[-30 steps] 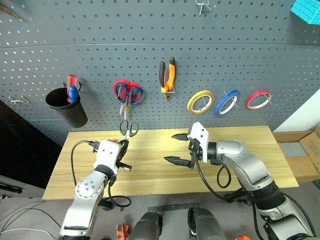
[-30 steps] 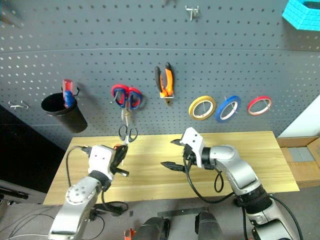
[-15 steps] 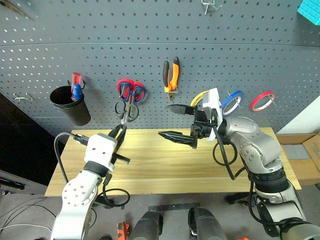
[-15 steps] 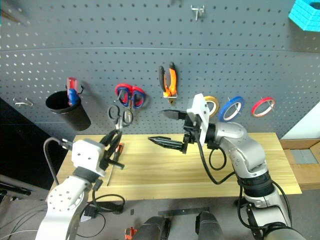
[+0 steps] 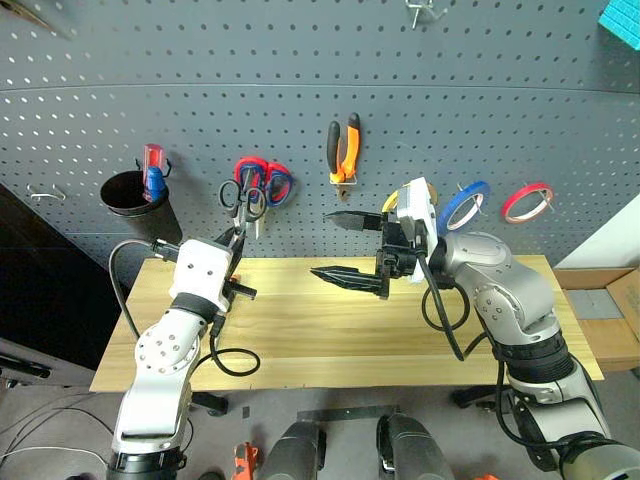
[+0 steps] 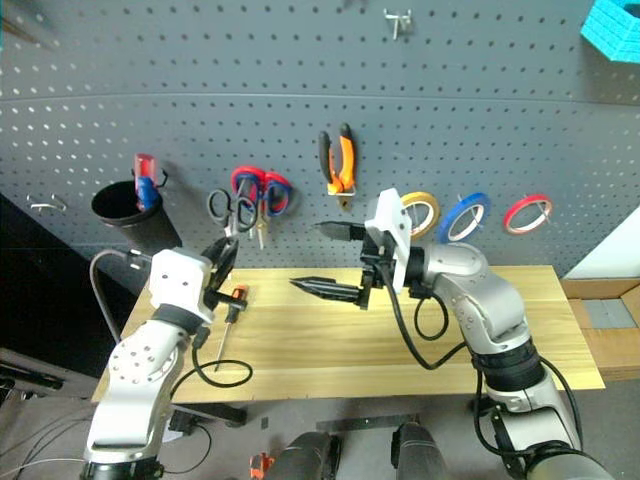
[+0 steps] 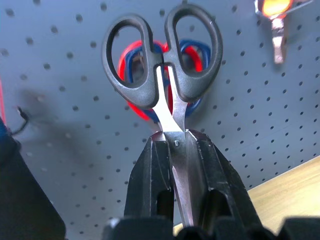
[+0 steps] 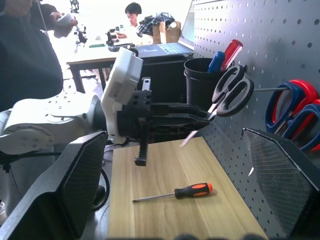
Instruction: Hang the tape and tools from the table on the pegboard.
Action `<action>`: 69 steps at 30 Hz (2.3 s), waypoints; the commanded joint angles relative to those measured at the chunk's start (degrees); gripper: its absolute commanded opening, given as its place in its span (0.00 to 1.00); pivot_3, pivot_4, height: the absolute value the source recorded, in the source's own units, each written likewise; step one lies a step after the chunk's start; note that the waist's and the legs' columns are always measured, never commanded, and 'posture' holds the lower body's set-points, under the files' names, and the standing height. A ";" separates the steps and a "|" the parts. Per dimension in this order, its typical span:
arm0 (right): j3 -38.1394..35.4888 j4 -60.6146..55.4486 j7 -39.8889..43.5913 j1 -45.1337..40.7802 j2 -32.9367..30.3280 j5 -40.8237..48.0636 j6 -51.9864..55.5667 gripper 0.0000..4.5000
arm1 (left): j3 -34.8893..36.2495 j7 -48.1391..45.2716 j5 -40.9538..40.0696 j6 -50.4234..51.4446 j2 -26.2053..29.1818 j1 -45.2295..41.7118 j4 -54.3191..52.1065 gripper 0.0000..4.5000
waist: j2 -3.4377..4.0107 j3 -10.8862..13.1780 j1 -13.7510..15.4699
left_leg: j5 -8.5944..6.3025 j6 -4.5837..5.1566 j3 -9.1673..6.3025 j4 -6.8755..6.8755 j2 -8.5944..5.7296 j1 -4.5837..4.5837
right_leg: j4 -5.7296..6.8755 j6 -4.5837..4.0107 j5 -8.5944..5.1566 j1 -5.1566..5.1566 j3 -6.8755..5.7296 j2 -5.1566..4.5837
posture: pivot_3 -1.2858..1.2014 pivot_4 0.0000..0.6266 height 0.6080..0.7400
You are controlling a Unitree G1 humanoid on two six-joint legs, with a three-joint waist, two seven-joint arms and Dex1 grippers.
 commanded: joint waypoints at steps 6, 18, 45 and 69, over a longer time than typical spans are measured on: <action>-0.50 -2.95 -1.18 -0.26 -0.59 0.17 -0.69 1.00 | -1.37 -1.23 0.54 -4.08 0.39 -5.97 5.32 0.02 | 0.00 0.00 0.03 | 0.00 0.00 0.01 0.01 0.00 0.00 | 0.01 0.00 0.00 0.00 -0.01 0.00 | 0.52 0.26 1.00; 0.42 -3.86 -2.17 0.02 -0.76 -0.19 -0.63 1.00 | -1.11 3.22 3.31 2.27 -1.22 -14.22 16.83 0.02 | -0.05 -0.03 0.02 | 0.02 -0.04 0.07 0.04 -0.02 -0.17 | 0.08 -0.01 0.02 -0.26 -0.03 0.01 | 0.51 0.24 1.00; 7.70 -3.88 -2.12 2.42 -0.85 -3.44 1.51 1.00 | 5.09 -0.07 -0.43 33.39 6.65 -12.71 26.70 0.84 | -0.07 -0.04 -0.28 | 0.01 -0.04 0.05 0.07 -0.02 -0.18 | 0.16 -0.01 0.02 -0.47 -0.05 0.02 | 0.53 0.30 1.00; 8.08 -4.75 -4.15 3.33 -0.99 -4.29 4.03 1.00 | 1.11 -1.87 -2.35 25.18 4.34 -30.16 66.23 0.57 | -0.13 -0.05 -0.89 | 0.00 -0.09 0.03 0.08 -0.03 -0.24 | 0.16 -0.01 0.02 -0.43 -0.03 -0.01 | 0.51 0.31 1.00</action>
